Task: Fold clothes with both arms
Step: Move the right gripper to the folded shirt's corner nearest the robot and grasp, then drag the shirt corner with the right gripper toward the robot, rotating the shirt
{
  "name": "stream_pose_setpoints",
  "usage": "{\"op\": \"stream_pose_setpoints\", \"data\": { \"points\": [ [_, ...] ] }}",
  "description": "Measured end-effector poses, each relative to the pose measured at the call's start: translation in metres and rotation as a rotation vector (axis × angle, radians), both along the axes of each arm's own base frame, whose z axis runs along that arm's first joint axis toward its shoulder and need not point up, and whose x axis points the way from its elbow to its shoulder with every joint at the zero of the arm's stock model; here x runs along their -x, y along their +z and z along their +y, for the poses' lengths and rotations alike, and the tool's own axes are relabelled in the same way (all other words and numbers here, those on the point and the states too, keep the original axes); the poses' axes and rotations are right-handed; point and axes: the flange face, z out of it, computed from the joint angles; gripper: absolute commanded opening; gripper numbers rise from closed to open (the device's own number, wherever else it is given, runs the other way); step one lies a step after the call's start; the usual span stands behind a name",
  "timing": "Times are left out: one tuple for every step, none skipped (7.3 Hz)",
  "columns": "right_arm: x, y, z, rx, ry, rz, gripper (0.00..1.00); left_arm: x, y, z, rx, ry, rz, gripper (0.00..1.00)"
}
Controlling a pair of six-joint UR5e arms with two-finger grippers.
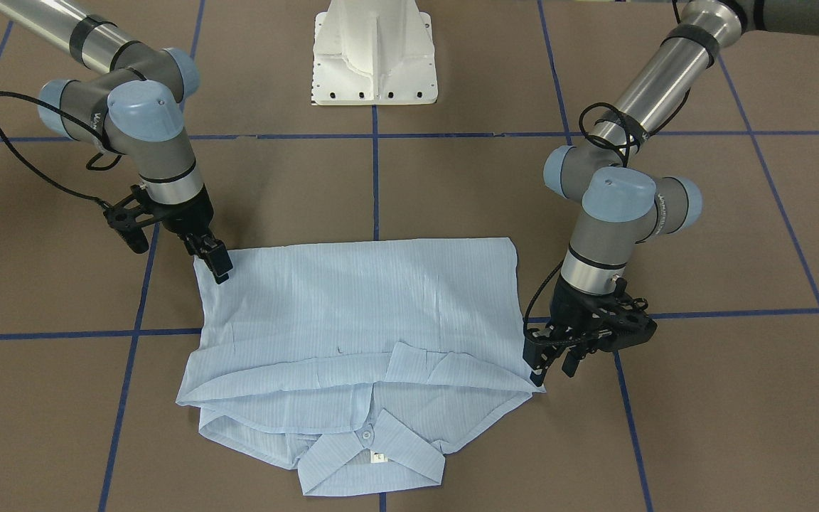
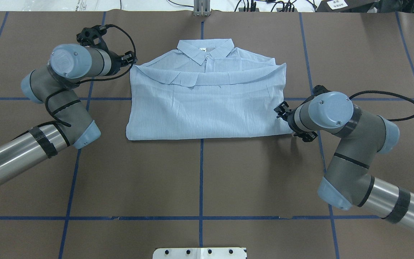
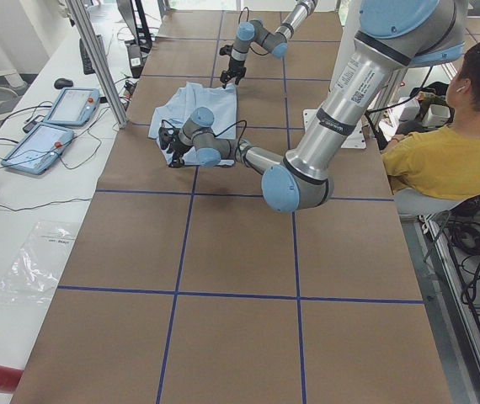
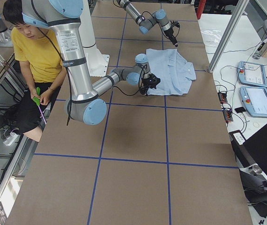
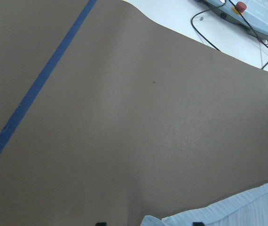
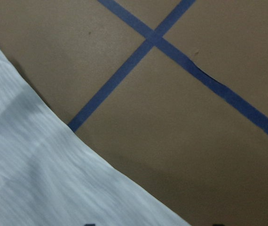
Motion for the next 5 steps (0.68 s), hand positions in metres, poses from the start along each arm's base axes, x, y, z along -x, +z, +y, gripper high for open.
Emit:
{"op": "stream_pose_setpoints", "data": {
  "points": [
    [0.000,-0.001,0.000,-0.001,-0.003,-0.002,0.00,0.000,0.000,0.000,0.000,0.000,0.000,0.68],
    [0.000,-0.002,0.001,-0.001,-0.008,-0.005,0.00,0.000,0.000,0.000,0.000,0.000,0.000,0.68],
    [-0.001,-0.005,0.002,-0.002,-0.012,-0.013,0.00,0.000,0.000,0.000,0.000,0.000,0.000,0.68],
    [-0.007,-0.008,0.007,0.001,-0.020,-0.025,0.00,0.000,0.000,0.000,0.000,0.000,0.000,0.68],
    [-0.019,-0.012,0.017,0.006,-0.034,-0.044,0.00,0.000,0.000,0.000,0.000,0.001,0.000,0.68]
  ]
}}
